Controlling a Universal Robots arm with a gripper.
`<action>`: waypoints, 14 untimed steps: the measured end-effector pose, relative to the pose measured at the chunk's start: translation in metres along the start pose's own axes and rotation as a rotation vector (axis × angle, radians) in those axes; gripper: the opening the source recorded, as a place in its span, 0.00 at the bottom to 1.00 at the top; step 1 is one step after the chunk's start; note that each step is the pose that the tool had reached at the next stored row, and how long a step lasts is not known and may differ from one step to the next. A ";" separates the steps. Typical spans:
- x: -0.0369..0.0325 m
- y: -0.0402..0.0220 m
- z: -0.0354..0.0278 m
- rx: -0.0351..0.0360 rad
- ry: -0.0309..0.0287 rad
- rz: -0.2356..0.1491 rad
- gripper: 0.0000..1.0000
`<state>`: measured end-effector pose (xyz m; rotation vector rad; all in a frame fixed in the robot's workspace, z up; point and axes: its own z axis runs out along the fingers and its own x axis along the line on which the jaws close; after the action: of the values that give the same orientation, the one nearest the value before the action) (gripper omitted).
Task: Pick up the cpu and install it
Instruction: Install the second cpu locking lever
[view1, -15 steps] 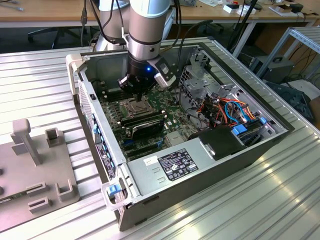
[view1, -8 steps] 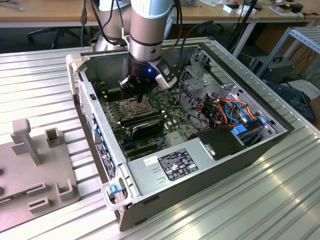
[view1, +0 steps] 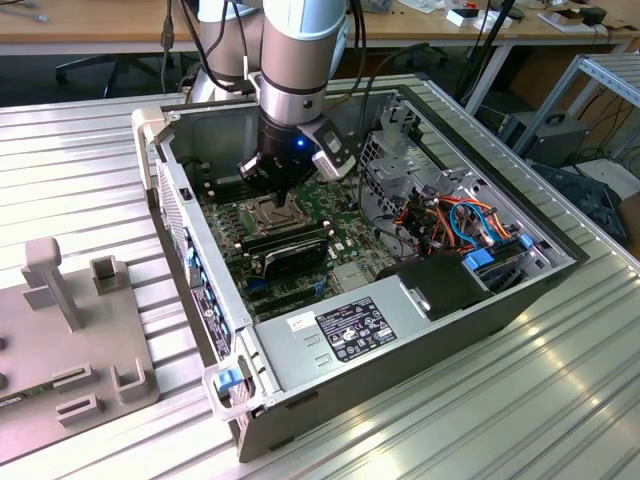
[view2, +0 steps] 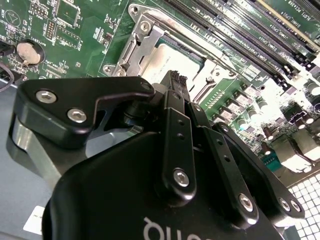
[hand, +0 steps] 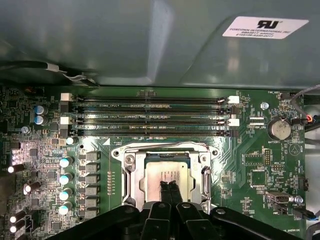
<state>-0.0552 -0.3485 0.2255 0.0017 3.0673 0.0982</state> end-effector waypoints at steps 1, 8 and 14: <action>-0.0005 0.0000 0.0000 0.0000 0.0001 0.000 0.11; -0.0116 -0.0161 -0.0168 0.0016 0.0003 0.000 0.11; -0.0103 -0.0215 -0.0189 0.0021 0.0004 0.000 0.11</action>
<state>-0.0462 -0.3712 0.2437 0.0015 3.0678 0.0950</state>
